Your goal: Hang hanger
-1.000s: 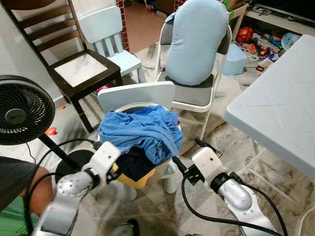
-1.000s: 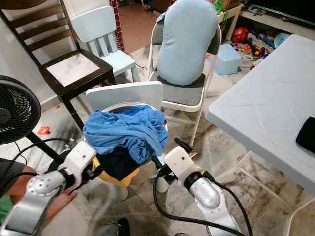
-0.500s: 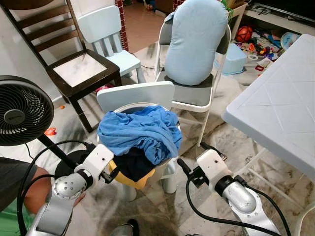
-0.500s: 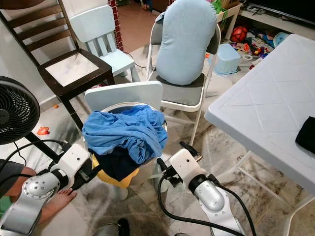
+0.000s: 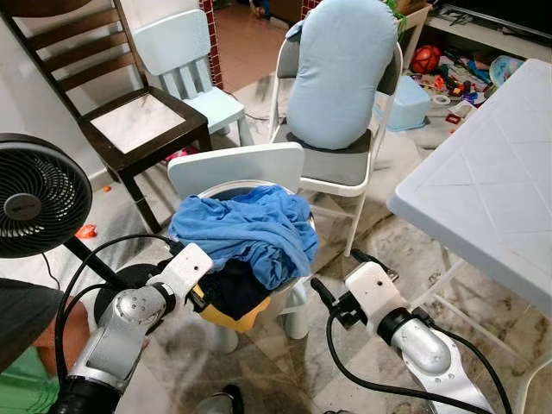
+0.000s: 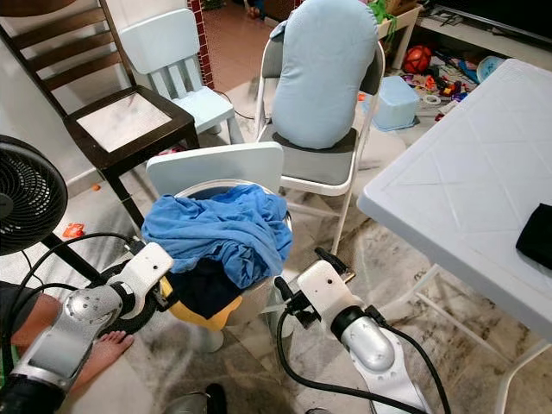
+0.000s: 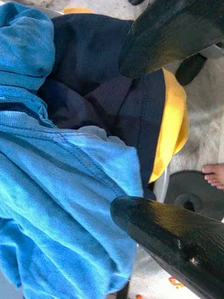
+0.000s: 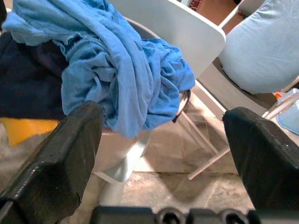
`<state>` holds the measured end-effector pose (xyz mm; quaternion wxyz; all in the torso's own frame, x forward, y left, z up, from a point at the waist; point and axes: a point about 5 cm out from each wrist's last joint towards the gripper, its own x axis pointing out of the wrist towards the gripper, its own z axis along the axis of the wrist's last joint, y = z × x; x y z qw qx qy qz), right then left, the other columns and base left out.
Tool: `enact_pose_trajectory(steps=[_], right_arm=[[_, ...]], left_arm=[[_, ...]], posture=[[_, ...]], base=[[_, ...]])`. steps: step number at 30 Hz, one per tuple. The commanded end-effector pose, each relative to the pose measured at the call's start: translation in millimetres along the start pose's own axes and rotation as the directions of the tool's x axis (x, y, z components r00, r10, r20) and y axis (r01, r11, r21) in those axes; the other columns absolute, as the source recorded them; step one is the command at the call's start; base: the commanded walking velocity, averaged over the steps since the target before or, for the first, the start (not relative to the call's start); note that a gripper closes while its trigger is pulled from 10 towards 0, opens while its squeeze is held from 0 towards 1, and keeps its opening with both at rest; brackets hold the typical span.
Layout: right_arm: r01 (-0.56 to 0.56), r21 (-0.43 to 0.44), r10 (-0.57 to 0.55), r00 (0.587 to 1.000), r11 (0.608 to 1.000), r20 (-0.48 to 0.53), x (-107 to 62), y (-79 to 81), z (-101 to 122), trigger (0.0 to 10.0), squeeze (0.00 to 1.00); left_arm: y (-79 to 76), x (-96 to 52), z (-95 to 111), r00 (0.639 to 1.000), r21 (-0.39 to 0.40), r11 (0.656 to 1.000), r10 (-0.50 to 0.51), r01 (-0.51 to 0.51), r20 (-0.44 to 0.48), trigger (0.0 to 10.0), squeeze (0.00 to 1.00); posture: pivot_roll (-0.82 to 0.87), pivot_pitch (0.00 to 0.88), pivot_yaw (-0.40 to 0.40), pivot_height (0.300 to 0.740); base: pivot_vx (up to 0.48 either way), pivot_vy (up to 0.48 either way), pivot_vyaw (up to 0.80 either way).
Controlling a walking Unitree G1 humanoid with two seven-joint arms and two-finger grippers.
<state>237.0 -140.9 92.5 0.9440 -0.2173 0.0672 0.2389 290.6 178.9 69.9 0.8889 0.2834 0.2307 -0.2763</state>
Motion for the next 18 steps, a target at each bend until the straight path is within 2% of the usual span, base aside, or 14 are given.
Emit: enact_pose_trajectory(steps=[1,4,5,7,10,15,16,17,18], right_arm=[[0.01,0.004,-0.009,1.0,1.0,-0.006,-4.7,-3.3,0.0,10.0,0.0],[0.016,0.004,-0.016,1.0,1.0,-0.009,-6.9,-4.5,0.5,10.0,0.0],[0.018,0.003,-0.018,1.0,1.0,-0.01,-8.0,-4.2,0.9,10.0,0.0],[0.018,0.003,-0.018,1.0,1.0,-0.012,-8.6,-3.4,1.0,10.0,0.0],[0.017,0.006,-0.017,1.0,1.0,-0.013,-9.7,-1.8,1.9,10.0,0.0],[0.02,0.007,-0.02,1.0,1.0,-0.014,-9.7,-1.8,2.6,10.0,0.0],[0.022,0.007,-0.022,1.0,1.0,-0.014,-9.5,-2.1,2.7,10.0,0.0],[0.025,0.007,-0.025,1.0,1.0,-0.014,-9.5,-2.4,2.8,10.0,0.0],[0.028,0.008,-0.027,1.0,1.0,-0.015,-9.6,-2.5,3.1,10.0,0.0]], left_arm=[[2.7,2.8,-2.8,1.0,0.037,0.999,-0.019,0.02,-0.022,10.0,0.0],[8.3,10.7,-1.3,0.999,0.059,0.998,-0.02,0.022,-0.028,10.0,0.0],[11.4,16.7,-0.5,0.999,0.119,0.993,-0.025,0.029,-0.038,10.0,0.0],[13.5,21.2,-0.8,0.998,0.148,0.988,-0.029,0.037,-0.054,10.0,0.0],[13.5,29.7,0.3,0.996,0.14,0.988,-0.052,0.062,-0.072,10.0,0.0],[10.3,39.8,10.4,0.996,0.177,0.98,-0.087,0.091,-0.034,10.0,0.0],[10.2,41.9,11.8,0.996,0.186,0.978,-0.089,0.093,-0.03,9.1,0.0],[10.4,43.2,13.3,0.996,0.182,0.979,-0.086,0.089,-0.024,4.9,0.0],[10.2,44.6,15.2,0.995,0.187,0.978,-0.094,0.095,-0.018,2.2,0.0]], posture=[[-0.07,0.155,0.029,0.74],[-0.09,0.159,0.034,0.74],[-0.1,0.16,0.034,0.74],[-0.1,0.16,0.035,0.74],[-0.1,0.16,0.037,0.74],[-0.11,0.162,0.043,0.74],[-0.11,0.163,0.045,0.74],[-0.11,0.163,0.046,0.74],[-0.11,0.163,0.049,0.74]], base=[[0.0,0.0,0.0],[0.0,0.0,0.0],[0.0,0.0,0.0],[0.0,0.0,0.0],[0.0,0.0,0.0],[0.0,0.0,0.0],[0.0,0.0,0.0],[0.0,0.0,0.0],[0.0,0.0,0.0]])
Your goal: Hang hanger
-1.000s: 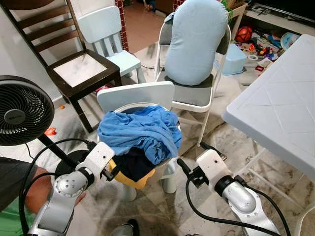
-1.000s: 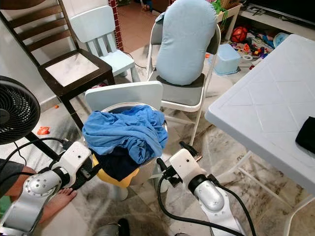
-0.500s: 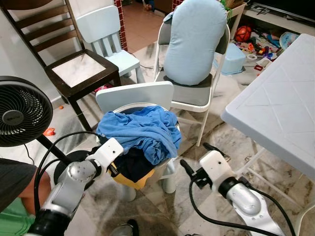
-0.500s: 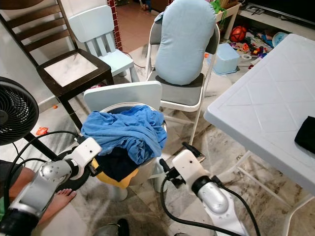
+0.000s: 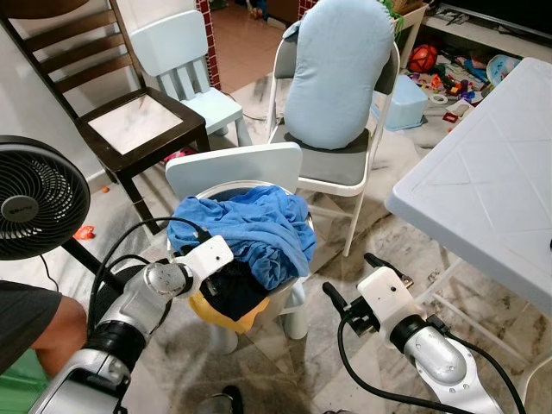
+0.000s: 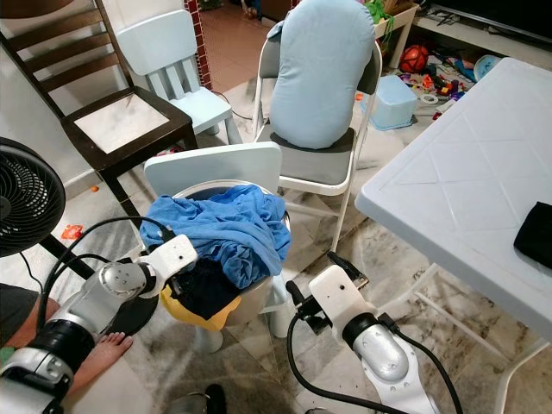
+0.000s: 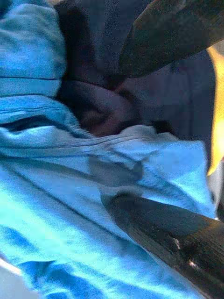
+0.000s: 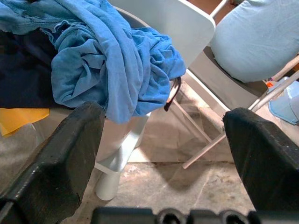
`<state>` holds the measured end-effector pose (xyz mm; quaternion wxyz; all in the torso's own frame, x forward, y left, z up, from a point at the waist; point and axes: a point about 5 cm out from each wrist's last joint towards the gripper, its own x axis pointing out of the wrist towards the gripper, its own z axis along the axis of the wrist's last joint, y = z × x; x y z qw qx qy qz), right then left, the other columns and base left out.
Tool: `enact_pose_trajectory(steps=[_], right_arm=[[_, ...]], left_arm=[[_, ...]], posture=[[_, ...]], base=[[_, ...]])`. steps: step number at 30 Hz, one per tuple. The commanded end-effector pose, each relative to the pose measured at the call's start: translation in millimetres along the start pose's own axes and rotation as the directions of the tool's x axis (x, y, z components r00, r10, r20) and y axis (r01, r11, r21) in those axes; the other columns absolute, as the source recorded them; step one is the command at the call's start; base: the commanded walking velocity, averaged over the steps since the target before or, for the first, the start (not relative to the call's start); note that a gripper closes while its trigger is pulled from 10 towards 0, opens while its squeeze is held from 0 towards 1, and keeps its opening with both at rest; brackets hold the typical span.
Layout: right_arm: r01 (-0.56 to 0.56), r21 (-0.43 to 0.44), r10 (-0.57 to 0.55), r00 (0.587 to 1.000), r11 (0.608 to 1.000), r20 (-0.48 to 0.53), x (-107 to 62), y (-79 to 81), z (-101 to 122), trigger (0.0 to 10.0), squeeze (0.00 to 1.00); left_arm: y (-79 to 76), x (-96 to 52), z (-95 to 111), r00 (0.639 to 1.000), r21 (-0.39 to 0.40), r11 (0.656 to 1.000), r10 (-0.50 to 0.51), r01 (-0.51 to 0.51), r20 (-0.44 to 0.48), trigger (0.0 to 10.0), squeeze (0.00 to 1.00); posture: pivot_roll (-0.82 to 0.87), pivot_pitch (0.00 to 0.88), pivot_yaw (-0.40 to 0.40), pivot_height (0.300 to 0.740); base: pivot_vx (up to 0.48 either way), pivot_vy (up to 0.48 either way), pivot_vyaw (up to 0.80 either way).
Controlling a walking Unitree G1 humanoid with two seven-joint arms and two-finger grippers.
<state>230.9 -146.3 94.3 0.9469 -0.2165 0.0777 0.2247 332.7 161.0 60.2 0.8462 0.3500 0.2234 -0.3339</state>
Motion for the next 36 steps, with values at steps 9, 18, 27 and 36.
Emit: enact_pose_trajectory(steps=[9,18,27,36], right_arm=[[0.003,0.004,-0.003,1.0,1.0,0.01,-1.6,1.6,4.0,10.0,0.0],[0.004,0.003,-0.005,1.0,1.0,0.008,-0.2,0.0,3.9,10.0,0.0],[-0.002,0.003,0.002,1.0,1.0,0.007,0.1,1.6,4.0,10.0,0.0],[-0.001,0.004,0.001,1.0,1.0,0.002,-0.8,1.2,2.9,10.0,0.0]], left_arm=[[-4.1,2.9,2.1,1.0,0.043,0.999,-0.031,0.031,-0.001,10.0,0.0],[-13.8,1.7,-4.7,0.997,0.021,0.997,-0.072,0.072,-0.003,10.0,0.0],[-18.2,-0.6,-11.8,0.997,-0.007,0.997,-0.073,0.073,-0.019,10.0,0.0],[-5.4,-5.2,-24.4,0.998,0.029,0.999,-0.032,0.034,-0.062,10.0,0.0]], posture=[[-0.11,0.166,0.051,0.74],[-0.1,0.166,0.05,0.74],[-0.1,0.164,0.05,0.74],[-0.1,0.164,0.048,0.74]], base=[[0.0,0.0,0.0],[0.0,0.0,0.0],[0.0,0.0,0.0],[0.0,0.0,0.0]])
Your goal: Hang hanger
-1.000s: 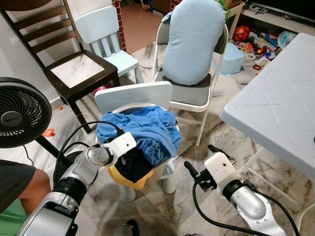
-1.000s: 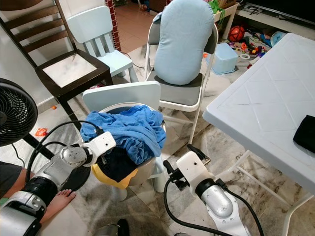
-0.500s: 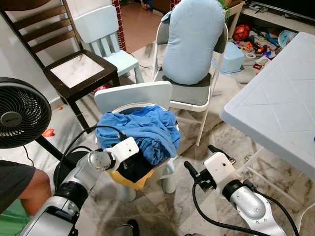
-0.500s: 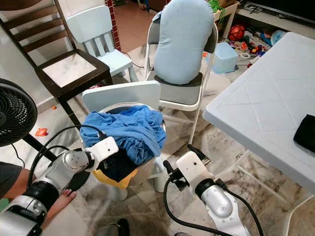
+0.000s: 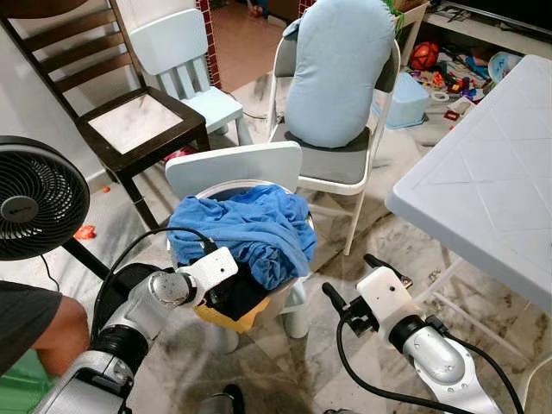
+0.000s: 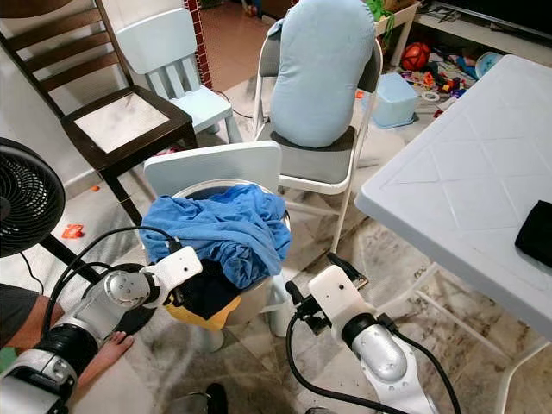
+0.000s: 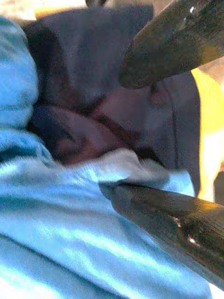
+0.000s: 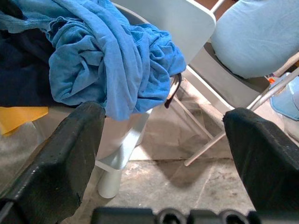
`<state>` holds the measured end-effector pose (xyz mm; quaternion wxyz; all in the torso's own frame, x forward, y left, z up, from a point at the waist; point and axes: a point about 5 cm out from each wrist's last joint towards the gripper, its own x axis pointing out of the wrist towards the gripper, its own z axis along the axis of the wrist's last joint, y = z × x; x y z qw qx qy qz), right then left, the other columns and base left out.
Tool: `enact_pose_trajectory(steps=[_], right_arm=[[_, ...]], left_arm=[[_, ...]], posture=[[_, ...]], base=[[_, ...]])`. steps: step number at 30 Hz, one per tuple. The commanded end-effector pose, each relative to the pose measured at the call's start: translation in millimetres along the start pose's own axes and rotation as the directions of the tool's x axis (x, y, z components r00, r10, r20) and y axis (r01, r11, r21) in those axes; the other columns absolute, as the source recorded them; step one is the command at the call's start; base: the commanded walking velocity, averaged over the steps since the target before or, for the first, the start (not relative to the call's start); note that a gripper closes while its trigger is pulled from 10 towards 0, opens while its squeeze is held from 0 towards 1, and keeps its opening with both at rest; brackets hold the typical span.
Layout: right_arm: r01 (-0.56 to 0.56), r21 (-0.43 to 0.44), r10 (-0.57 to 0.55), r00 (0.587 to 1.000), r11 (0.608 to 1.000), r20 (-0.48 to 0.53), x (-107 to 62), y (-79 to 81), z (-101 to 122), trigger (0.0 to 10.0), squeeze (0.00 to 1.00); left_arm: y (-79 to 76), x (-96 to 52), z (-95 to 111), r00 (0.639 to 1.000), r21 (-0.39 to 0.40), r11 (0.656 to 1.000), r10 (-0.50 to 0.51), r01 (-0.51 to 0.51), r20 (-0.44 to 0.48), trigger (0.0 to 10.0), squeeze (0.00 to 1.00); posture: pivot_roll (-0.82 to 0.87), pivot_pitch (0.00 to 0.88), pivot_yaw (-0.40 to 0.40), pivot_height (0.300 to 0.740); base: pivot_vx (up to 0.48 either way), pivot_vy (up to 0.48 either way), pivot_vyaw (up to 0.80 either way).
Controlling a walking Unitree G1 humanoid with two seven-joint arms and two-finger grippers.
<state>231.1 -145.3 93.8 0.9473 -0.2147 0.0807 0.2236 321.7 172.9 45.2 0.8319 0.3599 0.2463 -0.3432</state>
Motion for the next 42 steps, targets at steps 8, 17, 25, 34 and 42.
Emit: enact_pose_trajectory(steps=[8,17,25,34,42], right_arm=[[-0.001,-0.003,0.001,1.0,1.0,0.008,-1.9,0.0,3.1,10.0,0.0],[0.001,-0.004,-0.001,1.0,1.0,0.008,-3.1,-0.2,3.8,10.0,0.0],[-0.011,-0.005,0.011,1.0,1.0,-0.007,-8.6,1.4,1.1,10.0,0.0],[-0.018,0.003,0.018,0.999,1.0,-0.028,-18.5,5.2,-2.3,10.0,0.0],[-0.029,0.008,0.03,0.999,1.0,-0.042,-24.4,8.4,-3.4,10.0,0.0]], left_arm=[[12.8,-2.1,-2.0,0.999,0.042,0.998,0.043,-0.042,-0.024,10.0,0.0],[15.0,3.1,4.1,0.997,0.036,0.996,0.078,-0.078,0.001,0.0,0.0],[13.9,7.2,9.6,0.997,0.03,0.997,0.078,-0.078,0.009,0.0,0.0],[15.0,6.1,7.3,0.996,0.033,0.996,0.084,-0.084,0.007,0.0,0.0],[12.9,4.2,3.8,0.996,0.025,0.996,0.083,-0.084,0.026,0.0,0.0]], posture=[[-0.12,0.164,0.048,0.74],[-0.13,0.167,0.043,0.74],[-0.14,0.182,0.049,0.74],[-0.15,0.207,0.04,0.74],[-0.15,0.23,0.028,0.74]], base=[[0.0,0.0,0.0],[0.0,0.0,0.0],[0.0,0.0,0.0],[0.0,0.0,0.0],[0.0,0.0,0.0]])
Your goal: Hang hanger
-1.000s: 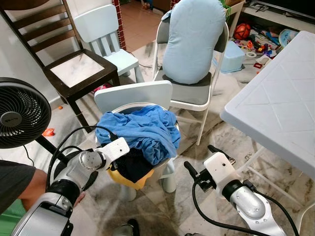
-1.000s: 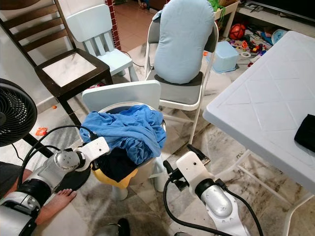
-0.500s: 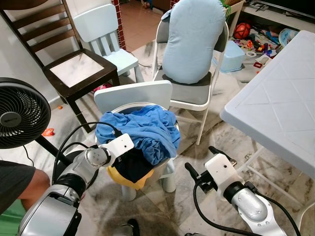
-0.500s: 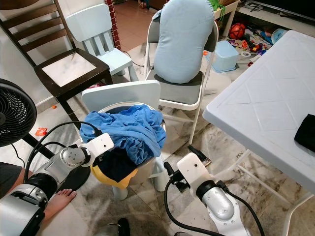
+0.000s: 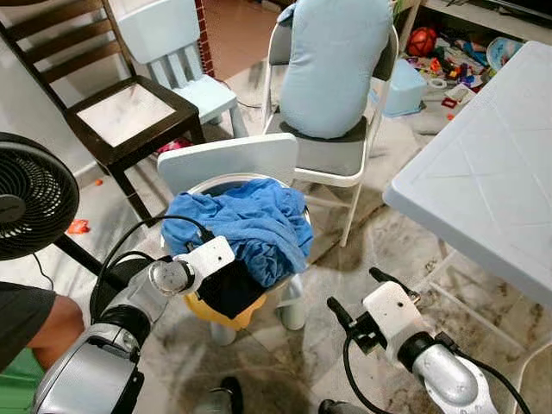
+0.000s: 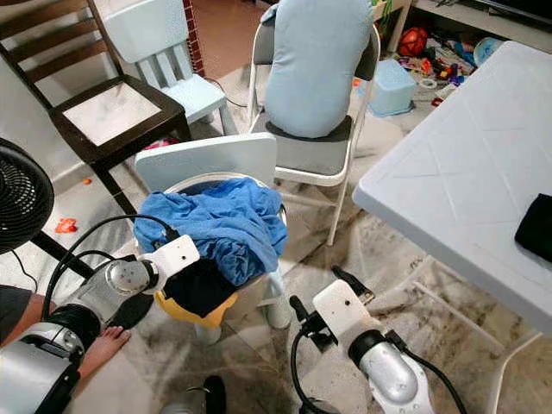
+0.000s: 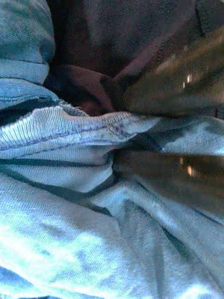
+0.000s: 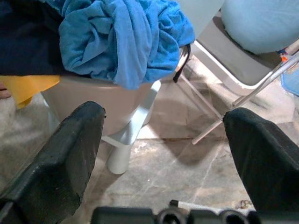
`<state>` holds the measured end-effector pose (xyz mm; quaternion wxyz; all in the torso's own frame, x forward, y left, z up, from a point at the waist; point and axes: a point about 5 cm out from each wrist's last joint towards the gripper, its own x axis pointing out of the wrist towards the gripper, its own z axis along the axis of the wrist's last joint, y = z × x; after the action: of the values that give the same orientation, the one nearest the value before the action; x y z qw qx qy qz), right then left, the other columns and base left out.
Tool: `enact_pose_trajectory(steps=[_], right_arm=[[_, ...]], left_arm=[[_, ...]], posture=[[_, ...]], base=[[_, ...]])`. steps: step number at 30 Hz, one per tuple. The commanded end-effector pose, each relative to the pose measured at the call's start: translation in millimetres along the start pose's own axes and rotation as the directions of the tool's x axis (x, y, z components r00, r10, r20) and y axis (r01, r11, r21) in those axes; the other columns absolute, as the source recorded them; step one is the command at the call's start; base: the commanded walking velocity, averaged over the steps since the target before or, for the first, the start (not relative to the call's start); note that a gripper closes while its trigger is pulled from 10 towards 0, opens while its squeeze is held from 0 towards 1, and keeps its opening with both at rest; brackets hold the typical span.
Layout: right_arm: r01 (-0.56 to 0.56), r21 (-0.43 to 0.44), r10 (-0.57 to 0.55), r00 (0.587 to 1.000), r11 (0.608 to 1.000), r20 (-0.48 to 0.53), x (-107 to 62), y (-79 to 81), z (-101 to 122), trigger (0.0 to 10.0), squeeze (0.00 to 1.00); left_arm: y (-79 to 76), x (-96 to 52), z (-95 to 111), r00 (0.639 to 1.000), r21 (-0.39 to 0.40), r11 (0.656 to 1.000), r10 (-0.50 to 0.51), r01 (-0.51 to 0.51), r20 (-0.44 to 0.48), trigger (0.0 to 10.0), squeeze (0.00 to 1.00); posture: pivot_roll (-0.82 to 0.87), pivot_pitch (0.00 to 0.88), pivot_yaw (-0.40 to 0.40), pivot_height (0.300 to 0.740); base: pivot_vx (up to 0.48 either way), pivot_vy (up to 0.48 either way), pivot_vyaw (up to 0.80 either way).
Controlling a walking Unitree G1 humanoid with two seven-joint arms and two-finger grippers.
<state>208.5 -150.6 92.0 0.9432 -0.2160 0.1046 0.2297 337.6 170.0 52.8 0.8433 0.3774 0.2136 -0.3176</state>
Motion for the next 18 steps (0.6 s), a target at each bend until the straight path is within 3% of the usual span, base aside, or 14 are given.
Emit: enact_pose_trajectory(steps=[1,6,11,18], right_arm=[[-0.006,0.002,0.006,1.0,1.0,0.0,-3.3,0.4,1.5,10.0,0.0],[0.003,-0.001,-0.003,1.0,1.0,-0.005,-3.3,-4.4,1.5,10.0,0.0],[0.013,-0.002,-0.013,1.0,1.0,-0.005,-1.6,-6.2,2.2,10.0,0.0],[0.009,0.004,-0.009,1.0,1.0,0.004,3.8,-3.8,3.5,10.0,0.0]], left_arm=[[1.0,-3.2,-4.8,1.0,-0.01,1.0,0.012,-0.012,0.006,0.0,0.0],[5.2,-5.1,-1.0,0.998,-0.033,0.999,0.041,-0.039,0.04,0.0,0.0],[10.2,-10.3,12.0,0.984,-0.121,0.988,0.115,-0.099,0.138,0.0,0.0],[-2.9,-20.6,28.8,0.97,-0.259,0.966,0.081,-0.019,0.229,0.0,0.0]], posture=[[-0.15,0.233,0.027,0.74],[-0.15,0.235,0.031,0.74],[-0.14,0.231,0.034,0.74],[-0.12,0.219,0.033,0.74]], base=[[0.0,0.0,0.0],[0.0,0.0,0.0],[0.0,0.0,0.0],[0.0,0.0,0.0]])
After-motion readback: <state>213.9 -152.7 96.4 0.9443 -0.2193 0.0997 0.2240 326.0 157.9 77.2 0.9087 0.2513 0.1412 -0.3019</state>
